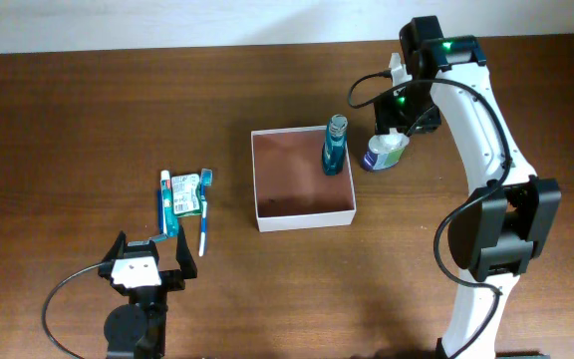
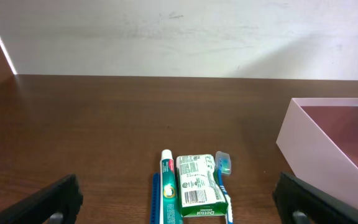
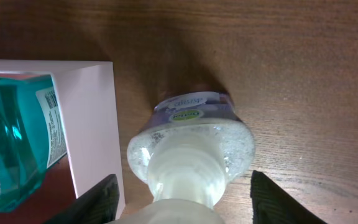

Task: Pack container

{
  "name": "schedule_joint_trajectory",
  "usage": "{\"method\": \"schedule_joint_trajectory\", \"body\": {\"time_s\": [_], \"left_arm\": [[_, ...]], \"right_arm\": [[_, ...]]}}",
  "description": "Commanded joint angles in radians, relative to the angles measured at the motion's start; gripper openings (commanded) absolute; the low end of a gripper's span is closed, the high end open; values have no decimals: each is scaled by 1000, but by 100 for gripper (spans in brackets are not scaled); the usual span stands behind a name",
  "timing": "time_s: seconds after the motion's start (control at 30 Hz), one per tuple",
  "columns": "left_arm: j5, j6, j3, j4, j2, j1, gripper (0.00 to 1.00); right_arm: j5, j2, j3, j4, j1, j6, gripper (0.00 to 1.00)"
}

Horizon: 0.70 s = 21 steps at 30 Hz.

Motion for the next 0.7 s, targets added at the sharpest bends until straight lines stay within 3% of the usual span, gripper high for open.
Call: {"method": "schedule_joint_trajectory", "body": {"time_s": [0.0, 0.33, 0.47, 0.67], "left_arm": [[-4, -3, -8, 3, 0, 6, 100], [-4, -3, -8, 3, 0, 6, 99], [-4, -3, -8, 3, 0, 6, 99], [-4, -3, -8, 3, 0, 6, 100]], "right_arm": [[-9, 7, 29, -5, -1, 4, 56], [-9, 6, 29, -8, -1, 4, 55], [-9, 6, 29, -9, -1, 4, 42], [-8, 6, 29, -10, -1, 4, 41]]}}
